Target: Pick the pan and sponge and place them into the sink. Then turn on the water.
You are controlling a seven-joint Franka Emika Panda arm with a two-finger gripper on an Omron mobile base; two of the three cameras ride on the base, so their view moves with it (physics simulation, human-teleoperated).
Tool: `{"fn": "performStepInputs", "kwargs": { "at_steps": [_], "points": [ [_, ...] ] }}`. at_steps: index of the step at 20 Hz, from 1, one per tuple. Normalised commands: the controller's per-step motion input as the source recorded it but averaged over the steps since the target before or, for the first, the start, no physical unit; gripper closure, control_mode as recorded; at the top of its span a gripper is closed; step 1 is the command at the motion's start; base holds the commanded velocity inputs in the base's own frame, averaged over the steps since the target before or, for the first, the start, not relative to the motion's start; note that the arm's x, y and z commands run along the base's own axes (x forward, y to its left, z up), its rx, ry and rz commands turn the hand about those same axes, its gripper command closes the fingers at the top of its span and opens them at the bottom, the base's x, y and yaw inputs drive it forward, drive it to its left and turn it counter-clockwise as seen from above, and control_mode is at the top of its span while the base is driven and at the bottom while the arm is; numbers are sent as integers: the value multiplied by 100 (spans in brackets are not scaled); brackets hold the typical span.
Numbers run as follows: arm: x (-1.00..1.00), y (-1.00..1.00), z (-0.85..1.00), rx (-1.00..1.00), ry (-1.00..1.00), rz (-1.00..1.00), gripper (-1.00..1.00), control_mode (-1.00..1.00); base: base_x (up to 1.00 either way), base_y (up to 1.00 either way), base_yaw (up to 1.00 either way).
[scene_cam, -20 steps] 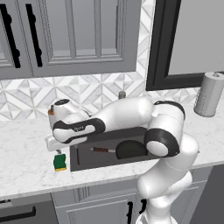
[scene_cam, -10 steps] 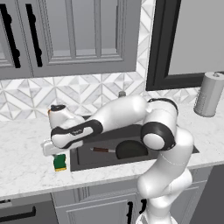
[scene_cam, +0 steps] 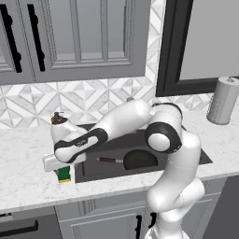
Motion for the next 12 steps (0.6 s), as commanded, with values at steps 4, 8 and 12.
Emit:
{"fn": "performStepInputs", "kwargs": {
  "at_steps": [4, 8, 12],
  "points": [
    [0, 14, -23, 0, 0, 0, -100, -100, 0, 0, 0],
    [0, 6, -29, 0, 0, 0, -100, -100, 0, 0, 0],
    [0, 6, -31, 0, 0, 0, -100, -100, 0, 0, 0]
  ]
}}
